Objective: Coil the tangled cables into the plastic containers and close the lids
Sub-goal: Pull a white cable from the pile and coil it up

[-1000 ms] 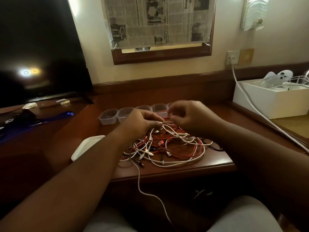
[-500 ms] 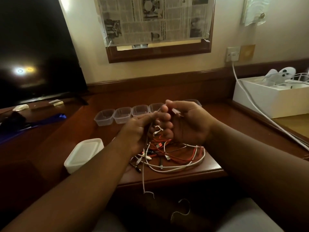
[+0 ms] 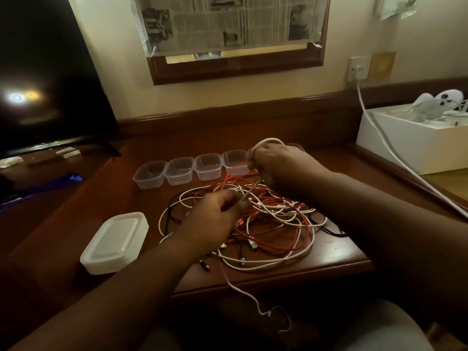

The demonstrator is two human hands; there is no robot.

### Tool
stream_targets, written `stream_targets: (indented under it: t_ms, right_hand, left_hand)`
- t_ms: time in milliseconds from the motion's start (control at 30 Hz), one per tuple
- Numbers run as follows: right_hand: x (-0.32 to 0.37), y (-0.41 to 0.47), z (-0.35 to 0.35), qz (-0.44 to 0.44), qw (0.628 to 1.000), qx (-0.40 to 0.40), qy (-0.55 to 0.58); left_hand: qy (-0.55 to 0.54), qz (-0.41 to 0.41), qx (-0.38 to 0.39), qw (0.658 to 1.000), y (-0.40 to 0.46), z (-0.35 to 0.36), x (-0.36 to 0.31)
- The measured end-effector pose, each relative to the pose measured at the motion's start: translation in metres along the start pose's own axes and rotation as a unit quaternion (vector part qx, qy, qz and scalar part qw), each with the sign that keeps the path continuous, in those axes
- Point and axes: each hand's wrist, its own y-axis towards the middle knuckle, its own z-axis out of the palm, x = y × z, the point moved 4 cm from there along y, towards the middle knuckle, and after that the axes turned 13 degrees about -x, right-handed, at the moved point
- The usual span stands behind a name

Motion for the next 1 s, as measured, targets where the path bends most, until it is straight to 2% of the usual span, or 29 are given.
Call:
stream_targets:
  t_ms: [67,100,133,200,267,300,367,400,467,500,533,567,600,633,667,700,767,800,833,900,933,967,1000]
  right_hand:
    - [-0.003,-0.004,0.01,0.065,0.995,0.066,0.044]
    - [-0.003,-0.007,0.017,0.107,0.985,0.089,0.103]
    - [-0.002,-0.011,0.023,0.153,0.964,0.113,0.185]
    - [0.003,-0.019,0.03,0.234,0.895,0.166,0.343]
    - [0.01,-0.028,0.037,0.276,0.811,0.222,0.465]
    - [0.015,-0.032,0.041,0.281,0.758,0.254,0.531]
    - [0.028,-0.037,0.043,0.269,0.62,0.301,0.673]
    - [0.034,-0.038,0.04,0.252,0.551,0.306,0.734]
    - [0.043,-0.035,0.031,0.224,0.443,0.288,0.819]
    - [0.045,-0.031,0.026,0.216,0.408,0.27,0.845]
    - [0.046,-0.026,0.021,0.212,0.389,0.246,0.862]
    - [0.044,-0.02,0.017,0.21,0.391,0.214,0.87]
    - [0.039,-0.014,0.013,0.206,0.413,0.179,0.869]
    - [0.033,-0.008,0.01,0.204,0.454,0.141,0.856]
    - [0.026,-0.003,0.007,0.202,0.513,0.104,0.828]
    - [0.019,0.002,0.003,0.198,0.589,0.067,0.78]
    - [0.009,0.005,-0.001,0.172,0.765,-0.001,0.621]
    - [0.008,0.006,-0.004,0.145,0.838,-0.034,0.525]
    - [0.008,0.007,-0.004,0.112,0.89,-0.059,0.438]
    - [0.014,0.007,0.003,0.016,0.967,-0.058,0.248]
    - [0.018,0.007,0.01,-0.036,0.988,-0.048,0.141]
    - [0.019,0.006,0.017,-0.08,0.995,-0.03,0.05]
    - [0.017,0.004,0.022,-0.082,0.997,-0.005,0.002]
  left_hand:
    - [0.044,0.079,-0.049,0.995,0.01,-0.016,-0.008]
    - [0.045,0.109,-0.062,0.991,0.014,-0.021,-0.011]
    - [0.043,0.133,-0.069,0.988,0.017,-0.024,-0.013]
    - [0.022,0.159,-0.069,0.985,0.02,-0.025,-0.015]
    - [-0.005,0.157,-0.065,0.985,0.022,-0.024,-0.014]
    - [-0.024,0.145,-0.064,0.987,0.024,-0.023,-0.012]
    - [-0.121,0.072,-0.046,0.989,0.027,-0.02,-0.003]
    - [-0.201,0.016,-0.025,0.979,0.026,-0.015,0.001]
    - [-0.362,-0.072,0.015,0.929,0.023,0.0,0.009]
    - [-0.4,-0.095,0.012,0.911,0.021,0.007,0.012]
    - [-0.416,-0.113,0.002,0.902,0.019,0.013,0.014]
    - [-0.419,-0.13,-0.007,0.899,0.016,0.019,0.016]
    - [-0.416,-0.141,-0.015,0.898,0.014,0.023,0.016]
    - [-0.412,-0.146,-0.016,0.899,0.012,0.026,0.016]
    - [-0.405,-0.147,-0.012,0.902,0.011,0.027,0.017]
    - [-0.386,-0.147,-0.008,0.911,0.01,0.026,0.017]
    - [-0.328,-0.139,0.002,0.934,0.009,0.023,0.017]
    - [-0.301,-0.137,0.019,0.944,0.009,0.022,0.017]
    - [-0.276,-0.14,0.044,0.95,0.007,0.021,0.017]
    - [-0.225,-0.137,0.104,0.959,0.004,0.019,0.014]
    - [-0.182,-0.119,0.117,0.969,0.004,0.016,0.014]
    - [-0.128,-0.086,0.111,0.982,0.006,0.012,0.014]
    - [-0.072,-0.041,0.092,0.992,0.009,0.005,0.011]
